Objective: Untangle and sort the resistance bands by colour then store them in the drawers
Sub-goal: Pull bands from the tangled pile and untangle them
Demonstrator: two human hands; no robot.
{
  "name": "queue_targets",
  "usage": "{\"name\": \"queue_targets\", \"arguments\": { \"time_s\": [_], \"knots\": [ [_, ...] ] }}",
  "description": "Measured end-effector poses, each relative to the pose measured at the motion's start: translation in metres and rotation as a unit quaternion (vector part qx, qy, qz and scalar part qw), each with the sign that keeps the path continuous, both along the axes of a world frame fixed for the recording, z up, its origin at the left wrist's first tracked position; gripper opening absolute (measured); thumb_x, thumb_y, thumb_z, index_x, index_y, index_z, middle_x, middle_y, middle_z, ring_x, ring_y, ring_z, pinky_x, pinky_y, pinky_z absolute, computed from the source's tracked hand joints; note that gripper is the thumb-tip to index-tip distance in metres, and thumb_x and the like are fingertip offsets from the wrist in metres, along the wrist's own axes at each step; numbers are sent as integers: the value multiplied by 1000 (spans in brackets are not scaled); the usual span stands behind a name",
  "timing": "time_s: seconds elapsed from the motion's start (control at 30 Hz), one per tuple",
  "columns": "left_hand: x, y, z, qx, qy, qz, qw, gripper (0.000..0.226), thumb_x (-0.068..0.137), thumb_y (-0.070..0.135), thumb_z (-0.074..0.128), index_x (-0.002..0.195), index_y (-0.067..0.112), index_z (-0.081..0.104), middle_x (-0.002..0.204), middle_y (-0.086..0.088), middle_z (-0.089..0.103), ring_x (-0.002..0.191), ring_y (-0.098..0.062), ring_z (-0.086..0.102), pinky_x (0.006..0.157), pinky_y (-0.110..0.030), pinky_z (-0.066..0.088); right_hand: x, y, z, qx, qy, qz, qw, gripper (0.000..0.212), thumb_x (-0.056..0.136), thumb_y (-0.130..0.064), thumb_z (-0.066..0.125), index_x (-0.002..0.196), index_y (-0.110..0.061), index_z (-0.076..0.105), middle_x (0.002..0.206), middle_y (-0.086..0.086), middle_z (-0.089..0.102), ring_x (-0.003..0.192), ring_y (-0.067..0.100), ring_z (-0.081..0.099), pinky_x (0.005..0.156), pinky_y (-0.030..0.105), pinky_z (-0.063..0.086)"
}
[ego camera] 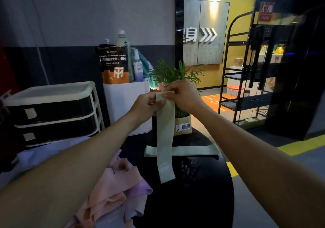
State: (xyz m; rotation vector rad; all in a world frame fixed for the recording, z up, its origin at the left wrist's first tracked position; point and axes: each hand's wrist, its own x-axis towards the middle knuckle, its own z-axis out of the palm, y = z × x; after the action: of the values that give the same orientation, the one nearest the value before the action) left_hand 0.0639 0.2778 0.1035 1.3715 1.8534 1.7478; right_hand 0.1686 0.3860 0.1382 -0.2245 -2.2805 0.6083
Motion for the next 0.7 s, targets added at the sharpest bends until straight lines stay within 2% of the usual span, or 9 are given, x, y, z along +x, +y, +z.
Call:
{"name": "queue_targets", "arguments": {
  "time_s": [0.07, 0.17, 0.23, 0.3, 0.37, 0.43, 0.5, 0.6, 0.7],
  "knots": [
    [4, 3, -5, -28, -10, -18, 999, 25, 83, 2, 65, 106, 13, 63, 96, 0, 66, 86, -9, 62, 73, -21, 54, 3, 5, 1, -51, 40, -17, 998, 14, 82, -16, 69, 92, -9, 74, 81, -2, 63, 65, 1, 50, 59, 11, 38],
    [11, 6, -25, -105, -5, -45, 993, 30, 78, -2, 70, 106, 5, 64, 96, -1, 67, 83, -8, 62, 74, -17, 53, 10, 17, 3, -160, 99, -58, 980, 16, 82, -15, 70, 96, -7, 73, 88, 2, 65, 79, 12, 56, 73, 25, 45],
    [8, 8, -41, -143, -2, -32, 989, 27, 77, 8, 74, 103, 7, 67, 100, -5, 68, 89, -14, 62, 81, -25, 51, 16, 29, 1, -227, 125, -85, 962, 17, 83, -15, 68, 98, -7, 72, 92, 3, 64, 86, 15, 57, 80, 31, 48],
    [1, 8, -50, -176, 7, -10, 984, 24, 76, 24, 77, 98, 17, 69, 102, -4, 69, 95, -21, 62, 86, -33, 49, 22, 44, -6, -289, 137, -117, 940, 17, 85, -15, 67, 100, -8, 71, 94, 3, 63, 85, 14, 57, 75, 28, 50],
    [-4, 7, -54, -212, 30, -3, 977, 15, 81, 27, 72, 92, 20, 66, 94, 0, 66, 92, -20, 59, 77, -28, 46, 28, 58, -20, -339, 133, -149, 919, 17, 85, -17, 67, 101, -10, 70, 96, 4, 63, 75, 11, 56, 61, 20, 45],
    [-11, 5, -57, -262, 79, 7, 962, 11, 85, 31, 66, 83, 21, 62, 81, 5, 59, 81, -15, 55, 64, -21, 40, 33, 70, -36, -358, 126, -183, 907, 17, 86, -18, 67, 100, -10, 70, 95, 5, 64, 71, 10, 55, 55, 17, 42],
    [-19, 4, -63, -335, 158, 14, 929, 25, 88, 37, 61, 68, 24, 55, 69, 6, 50, 68, -10, 47, 56, -21, 32, 38, 80, -53, -370, 119, -221, 894, 18, 87, -18, 65, 102, -9, 69, 92, 5, 62, 73, 12, 55, 56, 17, 41],
    [-41, 3, -77, -380, 205, 31, 901, 38, 91, 39, 56, 59, 21, 45, 65, 3, 42, 60, -9, 38, 55, -25, 28, 46, 95, -81, -400, 98, -259, 873, 19, 89, -17, 62, 104, -8, 67, 91, 5, 59, 72, 12, 53, 71, 25, 47],
    [-65, 5, -90, -393, 208, 58, 894, 32, 91, 37, 56, 64, 21, 51, 70, 2, 48, 65, -11, 42, 60, -26, 32, 48, 106, -110, -418, 76, -284, 860, 19, 89, -18, 63, 105, -8, 66, 104, 11, 64, 87, 20, 58, 88, 36, 52]
  ]
}}
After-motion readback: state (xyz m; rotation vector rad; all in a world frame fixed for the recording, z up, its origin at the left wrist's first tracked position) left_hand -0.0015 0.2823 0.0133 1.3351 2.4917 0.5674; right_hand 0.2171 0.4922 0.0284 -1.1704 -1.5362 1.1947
